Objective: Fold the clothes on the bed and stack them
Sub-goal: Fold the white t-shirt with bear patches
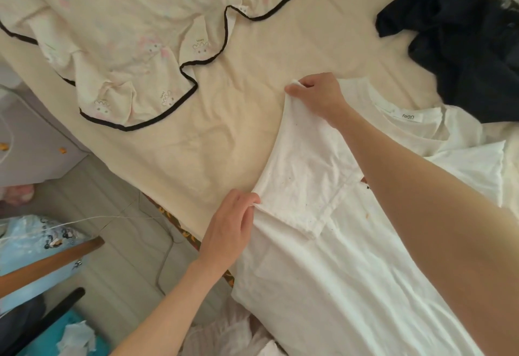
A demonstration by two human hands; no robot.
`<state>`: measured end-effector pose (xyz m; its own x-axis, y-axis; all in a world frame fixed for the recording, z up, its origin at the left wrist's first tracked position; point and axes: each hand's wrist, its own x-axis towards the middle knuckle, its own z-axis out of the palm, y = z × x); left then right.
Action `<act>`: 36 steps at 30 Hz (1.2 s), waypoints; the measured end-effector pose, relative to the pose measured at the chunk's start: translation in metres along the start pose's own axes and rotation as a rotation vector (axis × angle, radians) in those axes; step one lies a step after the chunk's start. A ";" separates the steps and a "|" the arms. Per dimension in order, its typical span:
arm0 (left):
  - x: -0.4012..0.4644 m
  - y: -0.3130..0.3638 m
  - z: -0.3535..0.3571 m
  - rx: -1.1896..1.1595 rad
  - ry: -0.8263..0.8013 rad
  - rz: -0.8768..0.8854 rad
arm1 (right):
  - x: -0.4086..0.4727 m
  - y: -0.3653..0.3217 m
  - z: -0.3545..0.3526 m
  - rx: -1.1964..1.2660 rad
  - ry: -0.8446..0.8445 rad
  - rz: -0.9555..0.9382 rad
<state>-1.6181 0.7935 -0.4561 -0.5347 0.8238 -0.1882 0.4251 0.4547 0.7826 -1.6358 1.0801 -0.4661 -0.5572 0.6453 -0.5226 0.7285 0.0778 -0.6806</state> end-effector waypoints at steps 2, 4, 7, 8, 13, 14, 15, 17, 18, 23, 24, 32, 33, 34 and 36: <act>0.002 0.000 0.001 -0.056 -0.022 -0.039 | 0.003 -0.004 0.001 -0.042 -0.022 -0.039; 0.005 0.000 0.001 -0.175 -0.037 -0.130 | 0.004 -0.005 0.002 -0.071 0.009 -0.040; 0.011 0.002 -0.004 -0.492 -0.009 -0.363 | -0.010 -0.002 0.009 -0.260 0.177 -0.075; 0.012 0.002 -0.003 -0.584 0.007 -0.425 | -0.021 0.001 0.013 -0.335 0.263 -0.111; 0.003 0.000 0.007 -0.541 -0.067 -0.540 | -0.127 0.044 0.058 -0.468 0.391 -0.472; -0.001 -0.003 0.009 -0.481 -0.061 -0.546 | -0.147 0.060 0.068 -0.537 0.306 -0.513; -0.005 -0.006 0.010 -0.437 -0.044 -0.545 | -0.161 0.075 0.074 -0.604 0.224 -0.533; -0.011 -0.013 0.012 -0.428 -0.009 -0.530 | -0.167 0.100 0.074 -0.687 0.141 -0.520; -0.014 -0.015 0.012 -0.442 -0.009 -0.533 | -0.164 0.106 0.071 -0.705 0.129 -0.503; -0.043 -0.025 0.021 -0.396 -0.059 -0.595 | -0.176 0.099 0.078 -0.635 0.126 -0.340; -0.052 -0.028 0.025 -0.369 -0.056 -0.612 | -0.187 0.098 0.081 -0.596 0.136 -0.298; -0.120 -0.037 0.058 -0.188 -0.157 -0.660 | -0.311 0.157 0.090 -0.470 0.104 -0.038; -0.126 -0.037 0.060 -0.176 -0.152 -0.675 | -0.326 0.170 0.087 -0.486 0.081 -0.015; -0.132 -0.036 0.060 -0.157 -0.138 -0.685 | -0.341 0.182 0.084 -0.509 0.058 -0.003; -0.142 -0.034 0.055 -0.106 -0.098 -0.685 | -0.368 0.204 0.073 -0.555 0.023 0.004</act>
<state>-1.5165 0.6796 -0.4890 -0.5864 0.3922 -0.7087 -0.0602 0.8514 0.5210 -1.3111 0.8028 -0.4506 -0.5497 0.6624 -0.5089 0.8346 0.4603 -0.3025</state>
